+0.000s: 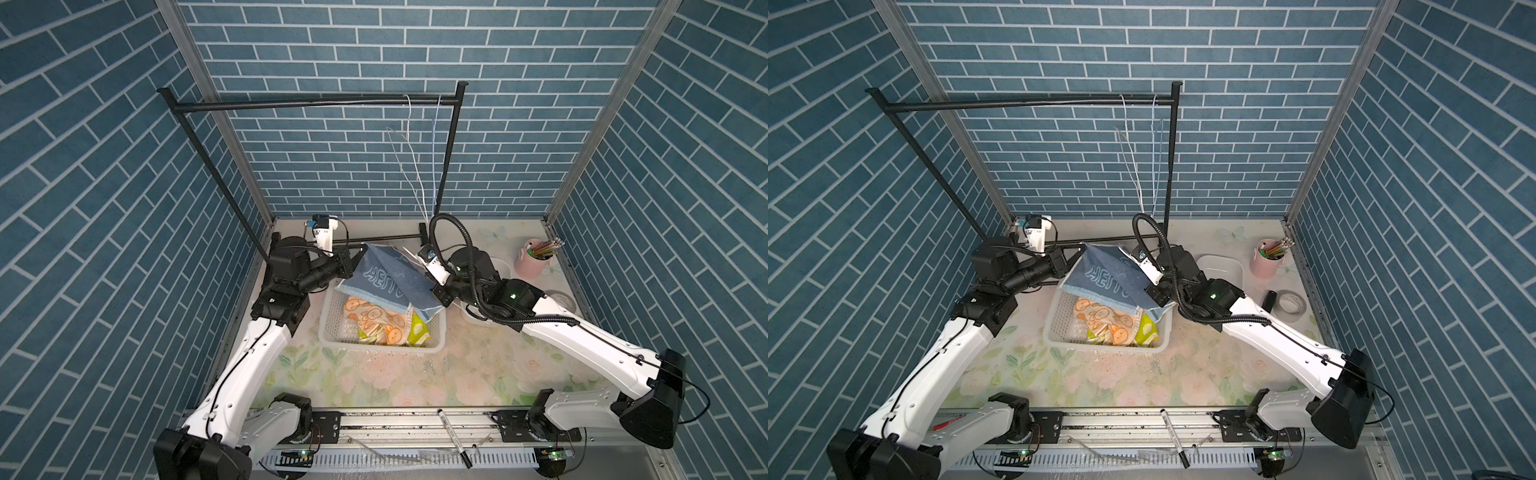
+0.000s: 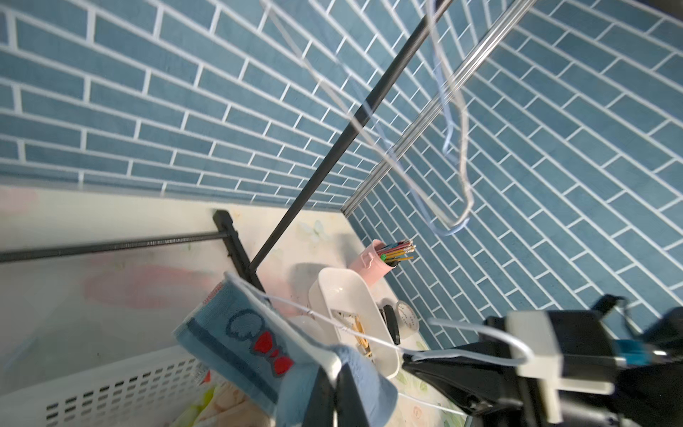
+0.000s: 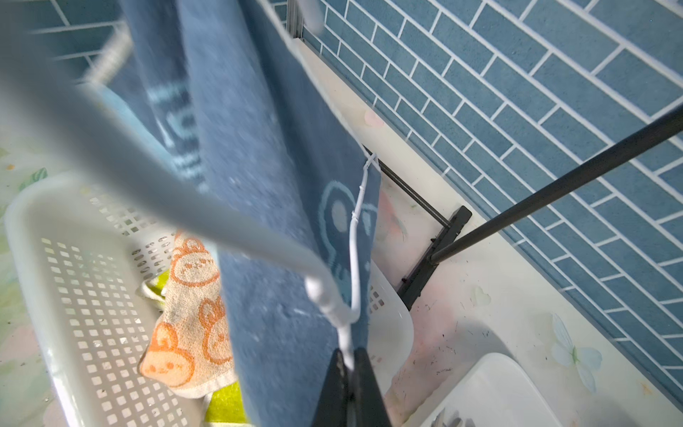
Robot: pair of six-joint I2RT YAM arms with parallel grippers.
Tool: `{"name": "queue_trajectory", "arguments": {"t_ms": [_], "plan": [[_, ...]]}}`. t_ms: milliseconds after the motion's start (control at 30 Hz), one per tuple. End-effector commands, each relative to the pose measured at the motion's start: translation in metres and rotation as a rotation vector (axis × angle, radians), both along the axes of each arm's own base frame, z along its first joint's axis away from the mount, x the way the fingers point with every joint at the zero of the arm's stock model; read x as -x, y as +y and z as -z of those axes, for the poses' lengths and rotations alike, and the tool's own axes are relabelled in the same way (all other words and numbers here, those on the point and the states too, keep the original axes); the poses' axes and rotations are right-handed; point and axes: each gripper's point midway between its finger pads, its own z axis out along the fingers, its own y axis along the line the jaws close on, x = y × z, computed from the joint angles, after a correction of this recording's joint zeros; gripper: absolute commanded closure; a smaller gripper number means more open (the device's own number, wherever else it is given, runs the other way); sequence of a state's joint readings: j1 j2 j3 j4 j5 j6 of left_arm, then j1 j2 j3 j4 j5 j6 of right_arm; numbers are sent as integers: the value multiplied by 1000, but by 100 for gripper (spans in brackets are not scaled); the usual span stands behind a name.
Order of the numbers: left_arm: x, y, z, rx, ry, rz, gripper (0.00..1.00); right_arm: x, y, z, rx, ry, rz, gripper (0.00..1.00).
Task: Remove the clothespins securing towels to the hanger
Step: Remove the towel from the hanger.
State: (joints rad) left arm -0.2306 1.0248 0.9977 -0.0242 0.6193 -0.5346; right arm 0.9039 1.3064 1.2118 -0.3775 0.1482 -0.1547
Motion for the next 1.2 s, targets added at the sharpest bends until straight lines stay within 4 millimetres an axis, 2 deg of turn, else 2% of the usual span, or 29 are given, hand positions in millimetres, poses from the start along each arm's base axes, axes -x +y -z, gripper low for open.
{"name": "queue_trajectory", "arguments": {"t_ms": [0,167,267,400,533,733,900,1033,1100,1167], "plan": [[14,6,-63,15,-201,-22,100,-7,-6,-10,-15,-10,54,100],[39,21,-134,51,-429,-85,100,-7,-10,-11,-13,-16,68,100],[53,39,-165,72,-552,-182,100,-7,-14,-11,-9,-20,78,100],[71,57,-189,89,-668,-274,100,-5,-17,-10,-6,-22,86,100],[75,53,-197,100,-681,-244,100,-5,-20,-11,-12,-28,92,100],[74,34,-192,120,-666,-122,100,-4,-19,-12,-26,-29,91,100],[73,23,-174,116,-638,-63,100,-4,-22,-16,-38,-42,101,100],[61,11,-137,105,-547,-33,100,-4,-26,-19,-43,-49,115,100],[53,2,-110,89,-475,-16,100,-4,-27,-20,-44,-53,120,100],[44,-5,-74,59,-377,-12,100,-5,-30,-21,-43,-60,133,100]]}}
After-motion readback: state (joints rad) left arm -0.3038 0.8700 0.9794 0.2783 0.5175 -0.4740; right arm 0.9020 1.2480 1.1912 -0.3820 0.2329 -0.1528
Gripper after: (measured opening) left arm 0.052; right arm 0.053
